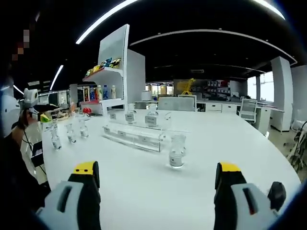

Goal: Identify the label on the chemical reagent bottle, grasp the chemical reagent bottle, and place it in the designated position on the reagent rack

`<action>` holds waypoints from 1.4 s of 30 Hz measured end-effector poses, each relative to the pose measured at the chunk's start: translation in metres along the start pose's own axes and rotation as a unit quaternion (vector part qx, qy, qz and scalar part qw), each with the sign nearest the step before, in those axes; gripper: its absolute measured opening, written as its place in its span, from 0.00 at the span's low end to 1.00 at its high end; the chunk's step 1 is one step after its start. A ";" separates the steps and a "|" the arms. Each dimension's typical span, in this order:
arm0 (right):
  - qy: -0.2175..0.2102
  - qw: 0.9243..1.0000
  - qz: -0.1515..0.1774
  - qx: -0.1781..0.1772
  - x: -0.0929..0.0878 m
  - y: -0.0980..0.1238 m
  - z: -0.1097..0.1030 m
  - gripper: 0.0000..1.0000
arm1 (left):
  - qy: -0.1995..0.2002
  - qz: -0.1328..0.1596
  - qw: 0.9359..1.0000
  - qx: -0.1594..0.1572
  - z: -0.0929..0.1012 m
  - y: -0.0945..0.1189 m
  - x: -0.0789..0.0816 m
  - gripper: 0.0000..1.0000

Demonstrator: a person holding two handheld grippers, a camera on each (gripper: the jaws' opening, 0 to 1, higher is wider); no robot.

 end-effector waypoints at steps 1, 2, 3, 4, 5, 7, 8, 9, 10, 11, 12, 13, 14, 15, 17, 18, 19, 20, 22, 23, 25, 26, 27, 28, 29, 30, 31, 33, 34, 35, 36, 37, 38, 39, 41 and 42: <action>0.002 1.000 0.001 0.001 0.000 -0.002 0.000 0.97 | 0.000 0.000 1.000 0.000 0.000 0.000 0.000 0.89; 0.005 1.000 0.004 0.001 0.000 -0.005 0.001 0.97 | 0.001 0.000 1.000 0.001 0.000 0.001 0.000 0.89; 0.005 1.000 0.007 0.001 0.000 -0.009 0.002 0.97 | 0.001 0.001 1.000 0.001 0.000 0.000 0.000 0.89; 0.004 1.000 0.011 -0.001 0.000 -0.013 0.004 0.97 | 0.001 0.000 1.000 0.000 0.000 0.000 0.001 0.89; 0.002 1.000 0.014 -0.001 -0.001 -0.016 0.005 0.97 | 0.000 -0.001 1.000 0.000 0.001 -0.001 0.001 0.89; -0.010 1.000 0.013 0.002 -0.004 -0.028 0.009 0.97 | -0.002 -0.001 1.000 -0.001 0.002 -0.001 0.002 0.89; -0.014 1.000 0.012 0.004 -0.006 -0.034 0.011 0.96 | -0.003 0.000 1.000 -0.001 0.002 -0.001 0.003 0.89; -0.020 1.000 0.008 0.004 -0.008 -0.039 0.013 0.95 | -0.002 0.002 1.000 -0.002 0.003 -0.001 0.003 0.89; -0.020 1.000 0.007 0.005 -0.010 -0.044 0.014 0.95 | -0.002 0.003 1.000 -0.003 0.003 -0.001 0.003 0.89; -0.020 1.000 0.006 0.005 -0.012 -0.050 0.015 0.95 | -0.002 0.003 1.000 -0.003 0.004 -0.001 0.003 0.89; -0.022 1.000 0.005 0.004 -0.013 -0.055 0.016 0.95 | -0.002 0.003 1.000 -0.004 0.004 -0.002 0.003 0.89; -0.024 1.000 0.004 0.004 -0.014 -0.060 0.017 0.95 | -0.002 0.002 1.000 -0.004 0.005 -0.002 0.003 0.89; -0.027 1.000 0.002 0.004 -0.014 -0.065 0.017 0.94 | -0.002 0.001 1.000 -0.005 0.005 -0.002 0.002 0.89; -0.029 1.000 0.003 0.005 -0.015 -0.070 0.018 0.94 | -0.003 0.000 1.000 -0.005 0.006 -0.002 0.002 0.89; -0.035 0.999 0.001 0.005 -0.017 -0.081 0.020 0.93 | -0.003 -0.003 1.000 -0.006 0.006 -0.002 0.001 0.89; -0.036 0.999 0.002 0.005 -0.018 -0.084 0.021 0.92 | -0.003 -0.003 1.000 -0.006 0.007 -0.002 0.000 0.89; -0.039 0.999 0.000 0.002 -0.019 -0.090 0.022 0.91 | -0.003 -0.003 1.000 -0.006 0.007 -0.002 0.000 0.89; -0.042 0.999 -0.006 -0.004 -0.020 -0.094 0.024 0.89 | -0.002 -0.003 1.000 -0.006 0.006 -0.001 0.000 0.89; -0.045 0.999 -0.009 -0.008 -0.021 -0.101 0.025 0.87 | -0.002 -0.004 1.000 -0.005 0.006 -0.001 -0.001 0.89; -0.047 0.999 -0.011 -0.011 -0.021 -0.106 0.026 0.87 | -0.003 -0.005 1.000 -0.004 0.006 0.000 -0.001 0.89; -0.058 0.998 -0.010 -0.011 -0.020 -0.113 0.026 0.86 | -0.004 -0.004 1.000 -0.004 0.007 0.001 -0.001 0.89; -0.062 0.998 -0.008 -0.010 -0.019 -0.116 0.025 0.86 | -0.003 -0.003 1.000 -0.005 0.007 0.001 -0.001 0.89; -0.064 0.998 -0.006 -0.009 -0.019 -0.119 0.025 0.86 | -0.001 -0.002 1.000 -0.005 0.007 0.001 -0.002 0.89; -0.065 0.998 -0.004 -0.009 -0.018 -0.122 0.025 0.85 | 0.000 -0.002 1.000 -0.005 0.007 0.001 -0.002 0.89; -0.066 0.998 -0.003 -0.008 -0.018 -0.125 0.024 0.83 | -0.001 -0.004 1.000 -0.005 0.007 0.001 -0.003 0.89; -0.065 0.998 -0.001 -0.007 -0.018 -0.127 0.024 0.81 | -0.001 -0.005 1.000 -0.005 0.007 0.001 -0.004 0.89; -0.066 0.998 -0.002 -0.009 -0.019 -0.130 0.025 0.79 | -0.001 -0.005 1.000 -0.006 0.007 0.001 -0.004 0.89; -0.067 0.998 -0.003 -0.012 -0.020 -0.134 0.026 0.76 | 0.000 -0.006 1.000 -0.006 0.007 0.001 -0.005 0.89; -0.067 0.998 -0.001 -0.011 -0.020 -0.135 0.026 0.75 | 0.001 -0.006 1.000 -0.006 0.006 0.001 -0.006 0.89; -0.069 0.998 0.001 -0.010 -0.020 -0.137 0.026 0.73 | 0.002 -0.006 1.000 -0.005 0.006 0.001 -0.006 0.89; -0.071 0.997 0.002 -0.009 -0.020 -0.138 0.026 0.68 | 0.003 -0.007 1.000 -0.004 0.005 0.002 -0.007 0.89; -0.073 0.997 0.000 -0.009 -0.020 -0.138 0.025 0.64 | 0.004 -0.007 1.000 -0.003 0.004 0.002 -0.007 0.89; -0.072 0.997 0.000 -0.014 -0.019 -0.139 0.025 0.61 | 0.004 -0.007 1.000 -0.002 0.004 0.003 -0.008 0.89; -0.069 0.997 0.003 -0.017 -0.017 -0.139 0.023 0.58 | 0.004 -0.007 1.000 -0.002 0.004 0.003 -0.007 0.89; -0.071 0.997 0.009 -0.021 -0.016 -0.140 0.024 0.53 | 0.002 -0.006 1.000 -0.003 0.005 0.004 -0.007 0.89; -0.073 0.997 0.011 -0.023 -0.015 -0.141 0.024 0.49 | 0.001 -0.006 1.000 -0.003 0.005 0.004 -0.007 0.89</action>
Point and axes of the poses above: the point that each gripper's makers call its tool centre point, and the gripper's own axes: y roughly backward along the fingers, z roughly to its right, x roughly out of its top, the point moved 10 cm from there along y, roughly backward along the fingers
